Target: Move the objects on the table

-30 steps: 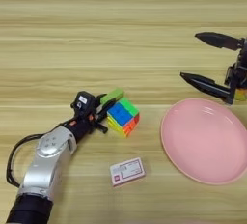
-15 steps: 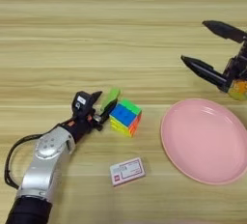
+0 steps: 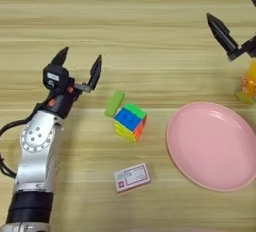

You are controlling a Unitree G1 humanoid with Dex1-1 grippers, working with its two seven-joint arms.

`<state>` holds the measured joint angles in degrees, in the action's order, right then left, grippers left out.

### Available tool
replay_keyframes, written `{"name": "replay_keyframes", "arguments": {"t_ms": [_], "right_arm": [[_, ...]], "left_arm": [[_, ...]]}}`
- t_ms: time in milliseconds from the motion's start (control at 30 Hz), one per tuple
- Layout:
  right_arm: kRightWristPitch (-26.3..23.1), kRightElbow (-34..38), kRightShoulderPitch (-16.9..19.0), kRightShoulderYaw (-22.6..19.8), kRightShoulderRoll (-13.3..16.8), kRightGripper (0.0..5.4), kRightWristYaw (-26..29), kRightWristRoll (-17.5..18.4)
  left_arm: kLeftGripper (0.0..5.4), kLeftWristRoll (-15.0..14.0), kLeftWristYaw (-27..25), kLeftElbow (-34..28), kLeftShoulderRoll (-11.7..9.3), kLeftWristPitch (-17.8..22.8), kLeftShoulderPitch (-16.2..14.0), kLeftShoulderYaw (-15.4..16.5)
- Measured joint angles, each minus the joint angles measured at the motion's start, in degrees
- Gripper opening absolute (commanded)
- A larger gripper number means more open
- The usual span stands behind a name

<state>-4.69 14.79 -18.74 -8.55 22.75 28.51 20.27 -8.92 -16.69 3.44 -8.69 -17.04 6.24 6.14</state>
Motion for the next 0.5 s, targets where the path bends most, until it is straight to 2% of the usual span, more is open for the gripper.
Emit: {"name": "replay_keyframes", "arguments": {"t_ms": [133, 200, 367, 500], "right_arm": [[1.9, -0.7, 0.1, -1.1, -0.5, 5.40, -2.8, -1.9], [2.9, -2.0, 1.3, -1.7, -0.6, 5.40, -4.3, -3.2], [5.5, -5.3, 4.5, -2.4, -1.5, 5.40, -7.1, -6.2], [8.9, -8.0, 5.3, -3.3, -2.4, 5.40, -10.1, -8.8]], "left_arm": [[5.30, 4.3, 6.6, 2.7, 1.1, -2.3, 1.5, 1.3], [5.39, 6.4, 9.5, 3.0, 1.3, -3.7, 1.6, 1.6], [5.39, 8.1, 13.9, 3.0, 2.1, -3.7, 1.6, 2.0], [5.39, 8.3, 15.4, 3.6, 2.0, -3.6, 1.8, 3.1]]}}
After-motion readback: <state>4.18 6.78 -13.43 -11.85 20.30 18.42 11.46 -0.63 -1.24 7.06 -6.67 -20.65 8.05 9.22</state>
